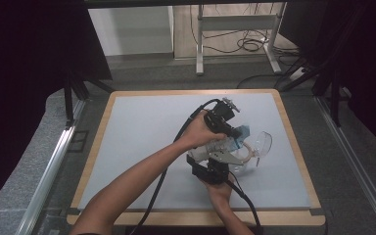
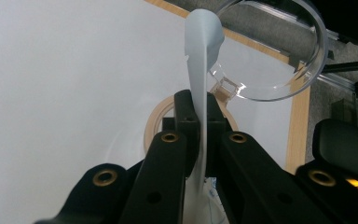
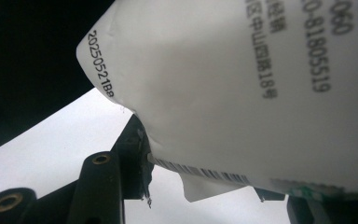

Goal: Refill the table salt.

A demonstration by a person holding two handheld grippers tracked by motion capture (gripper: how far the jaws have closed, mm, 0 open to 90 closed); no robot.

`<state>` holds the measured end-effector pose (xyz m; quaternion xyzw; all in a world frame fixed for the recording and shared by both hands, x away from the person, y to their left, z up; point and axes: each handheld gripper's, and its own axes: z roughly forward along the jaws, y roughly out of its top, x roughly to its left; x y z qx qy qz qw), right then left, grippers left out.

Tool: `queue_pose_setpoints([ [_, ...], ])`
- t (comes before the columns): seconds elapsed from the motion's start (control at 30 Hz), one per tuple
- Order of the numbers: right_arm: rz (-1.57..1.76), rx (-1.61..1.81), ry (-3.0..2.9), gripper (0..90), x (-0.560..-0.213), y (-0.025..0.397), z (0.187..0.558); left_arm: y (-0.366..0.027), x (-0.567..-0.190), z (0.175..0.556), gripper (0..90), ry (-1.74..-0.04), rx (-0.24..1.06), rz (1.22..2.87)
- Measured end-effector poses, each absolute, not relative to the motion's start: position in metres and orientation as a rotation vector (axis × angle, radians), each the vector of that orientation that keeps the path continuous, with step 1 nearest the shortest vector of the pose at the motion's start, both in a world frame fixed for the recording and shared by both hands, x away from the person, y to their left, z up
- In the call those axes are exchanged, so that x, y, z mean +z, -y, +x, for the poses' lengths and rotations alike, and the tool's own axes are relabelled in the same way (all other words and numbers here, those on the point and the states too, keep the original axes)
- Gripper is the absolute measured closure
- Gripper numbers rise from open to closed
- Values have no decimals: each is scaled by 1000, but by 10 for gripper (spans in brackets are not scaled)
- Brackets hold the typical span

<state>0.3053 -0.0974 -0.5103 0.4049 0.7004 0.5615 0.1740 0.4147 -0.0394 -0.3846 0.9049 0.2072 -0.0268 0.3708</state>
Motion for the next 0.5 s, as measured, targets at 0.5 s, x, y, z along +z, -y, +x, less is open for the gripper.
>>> queue_pose_setpoints([
  [0.5, 1125, 1573, -1973, 490, -511, 95, 306, 38, -381, 413, 900, -533, -61, 2328],
])
